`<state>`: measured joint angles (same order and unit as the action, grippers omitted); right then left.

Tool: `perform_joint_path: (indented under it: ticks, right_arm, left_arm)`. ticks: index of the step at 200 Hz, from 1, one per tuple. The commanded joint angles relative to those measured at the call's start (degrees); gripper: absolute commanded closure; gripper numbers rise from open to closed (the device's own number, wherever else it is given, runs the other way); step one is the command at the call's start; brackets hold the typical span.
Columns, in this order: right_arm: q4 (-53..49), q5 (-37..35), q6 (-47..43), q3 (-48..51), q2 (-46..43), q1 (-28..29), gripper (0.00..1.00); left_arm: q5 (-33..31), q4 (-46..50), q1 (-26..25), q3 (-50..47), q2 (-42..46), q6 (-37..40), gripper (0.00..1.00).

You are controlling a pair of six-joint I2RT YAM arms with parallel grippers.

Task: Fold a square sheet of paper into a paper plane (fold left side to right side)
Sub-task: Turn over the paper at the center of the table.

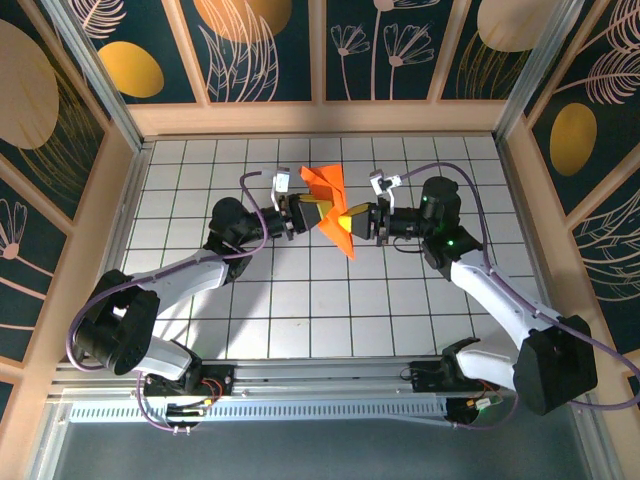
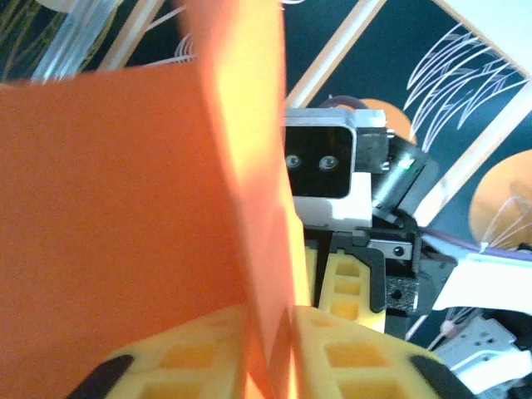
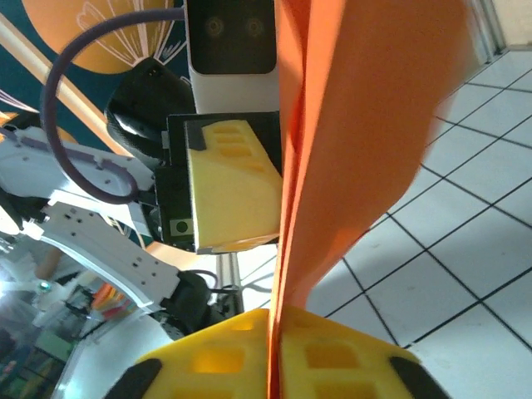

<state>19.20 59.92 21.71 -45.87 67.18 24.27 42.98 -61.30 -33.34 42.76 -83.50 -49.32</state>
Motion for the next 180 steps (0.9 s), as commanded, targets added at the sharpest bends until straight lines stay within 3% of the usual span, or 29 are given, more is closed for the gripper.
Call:
perform_joint_path:
  ticks: [1,40,104,148,180]
  right_arm:
    - [-1.92,-1.18,-1.67,-2.58,-1.11,0.17,0.95]
    - [-8.38,-5.98,-5.19,-3.78,-2.66,0.22,1.00]
    - [-20.78,-20.61,-10.68,-8.26,-3.24,2.21,1.00]
    - [-33.18,-42.69,-13.54,-15.98,-0.29,7.65,1.00]
    - [-44.23,-67.68,-12.86,-23.25,4.25,13.88,1.00]
  left_arm:
    - [-2.99,2.64,-0.32,0.27,2.28,3.41,0.70]
    - [-14.57,11.76,-0.27,-2.85,8.36,9.42,0.60]
    - [-33.78,26.83,-0.30,-12.39,25.34,16.89,0.32]
    - [-52.88,40.28,-0.31,-17.30,40.02,20.97,0.25]
    - [-67.46,47.23,-0.29,-20.70,50.67,22.49,0.19]
